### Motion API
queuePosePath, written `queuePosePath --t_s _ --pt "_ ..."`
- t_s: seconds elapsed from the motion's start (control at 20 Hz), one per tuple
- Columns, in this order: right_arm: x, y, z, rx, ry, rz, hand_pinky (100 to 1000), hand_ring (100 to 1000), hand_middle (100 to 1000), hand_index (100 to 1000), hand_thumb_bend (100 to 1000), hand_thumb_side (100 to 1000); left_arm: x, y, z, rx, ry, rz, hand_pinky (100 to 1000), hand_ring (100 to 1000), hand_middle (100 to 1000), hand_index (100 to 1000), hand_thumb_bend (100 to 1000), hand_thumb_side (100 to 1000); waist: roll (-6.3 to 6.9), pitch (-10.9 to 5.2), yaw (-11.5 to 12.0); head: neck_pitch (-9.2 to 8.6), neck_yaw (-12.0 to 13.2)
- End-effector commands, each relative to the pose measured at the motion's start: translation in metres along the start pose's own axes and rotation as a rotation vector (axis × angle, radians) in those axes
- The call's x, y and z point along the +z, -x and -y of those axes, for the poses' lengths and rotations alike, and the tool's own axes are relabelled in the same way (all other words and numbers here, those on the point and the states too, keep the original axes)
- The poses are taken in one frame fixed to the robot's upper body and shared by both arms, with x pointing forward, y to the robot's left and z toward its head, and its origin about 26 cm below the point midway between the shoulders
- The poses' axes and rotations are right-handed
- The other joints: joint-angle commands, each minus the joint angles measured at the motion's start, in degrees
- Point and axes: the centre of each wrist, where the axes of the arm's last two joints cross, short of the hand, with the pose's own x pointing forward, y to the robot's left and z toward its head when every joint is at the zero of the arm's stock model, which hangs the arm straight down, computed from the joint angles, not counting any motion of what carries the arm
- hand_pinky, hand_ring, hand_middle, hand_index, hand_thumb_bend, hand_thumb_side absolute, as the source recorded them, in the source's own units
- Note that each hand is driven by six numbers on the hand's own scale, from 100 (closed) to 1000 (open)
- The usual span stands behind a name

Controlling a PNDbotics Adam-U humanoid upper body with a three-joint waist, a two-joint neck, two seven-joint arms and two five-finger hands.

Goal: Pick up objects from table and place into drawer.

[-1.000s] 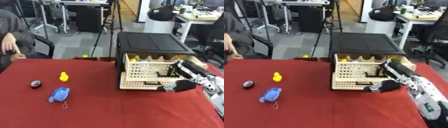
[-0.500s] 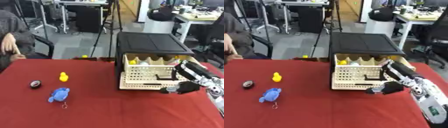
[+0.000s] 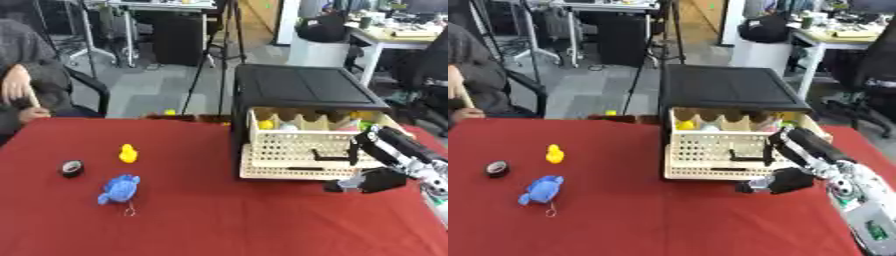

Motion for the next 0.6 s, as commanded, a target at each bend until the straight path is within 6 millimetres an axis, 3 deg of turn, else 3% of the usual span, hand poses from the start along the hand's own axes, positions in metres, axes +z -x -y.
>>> queuePosePath --t_s 0.05,0.3,0.6 --pt "0.005 -0.001 0.016 0.021 0.044 0.01 100 100 100 505 927 614 -0.006 -0.01 -0.013 -0.061 0.021 0.026 427 436 517 778 100 835 0.14 -0.28 -0.2 -0.24 0.2" --pt "0.01 -0.004 0.015 -0.002 0.056 0.019 100 100 100 525 925 619 -0.021 -0.018 -0.021 -0.159 0.127 0.08 428 438 519 776 100 762 0.17 -0.35 -0.7 -0.17 0.6" --pt "0.011 -0.008 0.015 -0.015 0.066 0.032 100 100 100 525 923 624 -0.05 -0.025 -0.036 -0.41 0.345 0.159 441 455 537 772 100 649 0.2 -0.46 -1.6 -0.06 1.4"
